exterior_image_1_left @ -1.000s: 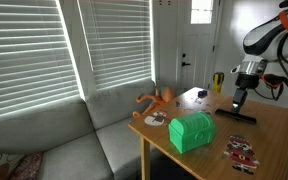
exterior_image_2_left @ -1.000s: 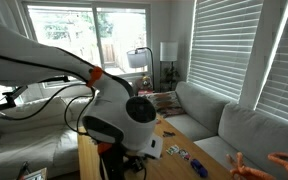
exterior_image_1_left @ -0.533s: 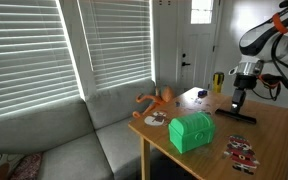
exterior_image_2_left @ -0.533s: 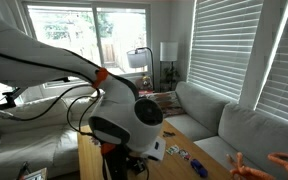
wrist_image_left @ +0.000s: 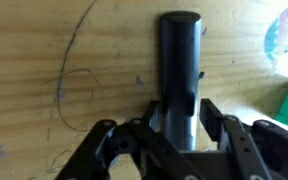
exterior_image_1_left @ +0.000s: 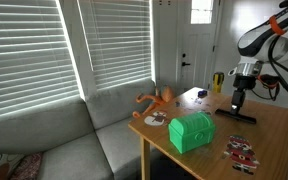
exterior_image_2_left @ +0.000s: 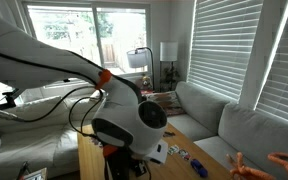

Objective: Pick up the remote and place it right way up on the table

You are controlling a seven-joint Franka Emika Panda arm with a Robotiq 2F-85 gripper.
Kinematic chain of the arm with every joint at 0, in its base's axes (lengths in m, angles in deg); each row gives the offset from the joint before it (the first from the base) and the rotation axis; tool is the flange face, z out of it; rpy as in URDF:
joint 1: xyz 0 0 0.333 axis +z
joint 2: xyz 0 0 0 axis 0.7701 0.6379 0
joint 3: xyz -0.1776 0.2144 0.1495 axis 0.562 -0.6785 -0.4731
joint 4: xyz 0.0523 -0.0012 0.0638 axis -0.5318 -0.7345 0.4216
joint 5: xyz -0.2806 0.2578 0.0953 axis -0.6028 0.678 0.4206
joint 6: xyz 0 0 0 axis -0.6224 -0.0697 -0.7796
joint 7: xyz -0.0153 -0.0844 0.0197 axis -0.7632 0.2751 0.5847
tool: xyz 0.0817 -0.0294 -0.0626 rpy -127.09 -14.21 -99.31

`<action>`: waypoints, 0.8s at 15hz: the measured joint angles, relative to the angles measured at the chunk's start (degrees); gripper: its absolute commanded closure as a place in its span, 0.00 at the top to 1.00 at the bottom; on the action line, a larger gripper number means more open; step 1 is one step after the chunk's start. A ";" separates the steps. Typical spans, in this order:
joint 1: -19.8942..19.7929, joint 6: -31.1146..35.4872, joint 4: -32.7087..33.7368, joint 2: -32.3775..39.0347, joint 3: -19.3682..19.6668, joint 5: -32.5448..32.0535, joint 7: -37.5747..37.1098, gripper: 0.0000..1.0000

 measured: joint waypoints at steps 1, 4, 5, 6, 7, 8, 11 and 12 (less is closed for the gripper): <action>-0.10 0.00 0.05 0.10 -0.16 -0.11 0.00 0.56; -0.11 0.00 0.12 0.20 -0.92 -1.06 -0.18 0.62; -0.11 0.00 0.15 0.20 -1.30 -1.57 -0.27 0.60; -0.10 0.00 0.21 0.21 -1.68 -2.25 -0.44 0.57; -0.09 0.00 0.26 0.21 -2.07 -3.01 -0.59 0.44; -0.09 0.00 0.34 0.22 -2.42 -3.80 -0.82 0.36; -0.09 0.00 0.48 0.25 -3.12 -5.78 -1.39 0.18; -0.09 0.00 0.49 0.25 -3.29 -6.17 -1.52 0.11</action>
